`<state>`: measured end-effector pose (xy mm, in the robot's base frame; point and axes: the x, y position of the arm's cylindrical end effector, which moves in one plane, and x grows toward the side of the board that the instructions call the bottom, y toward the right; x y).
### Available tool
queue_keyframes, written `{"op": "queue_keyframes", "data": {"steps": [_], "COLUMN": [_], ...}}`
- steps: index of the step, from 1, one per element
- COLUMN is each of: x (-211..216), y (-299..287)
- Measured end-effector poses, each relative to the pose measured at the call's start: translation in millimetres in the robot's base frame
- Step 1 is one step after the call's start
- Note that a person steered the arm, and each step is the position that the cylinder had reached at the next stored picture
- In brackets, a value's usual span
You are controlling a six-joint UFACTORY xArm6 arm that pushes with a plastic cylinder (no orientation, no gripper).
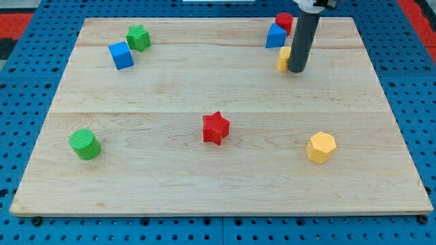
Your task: Place the yellow hexagon below the blue triangle
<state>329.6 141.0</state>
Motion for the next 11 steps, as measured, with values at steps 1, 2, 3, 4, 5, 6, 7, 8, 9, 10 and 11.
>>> {"op": "queue_keyframes", "data": {"steps": [1,2,3,4,5,6,7,8,9,10,11], "x": [-3.2,52.4,132.2,181.4,194.6,220.6,217.2,196.1,189.8,169.8,144.6], "y": [7.0,60.5,68.9,45.1,12.7,28.6,-43.1,-51.8,-58.5,-80.6,-80.2]}}
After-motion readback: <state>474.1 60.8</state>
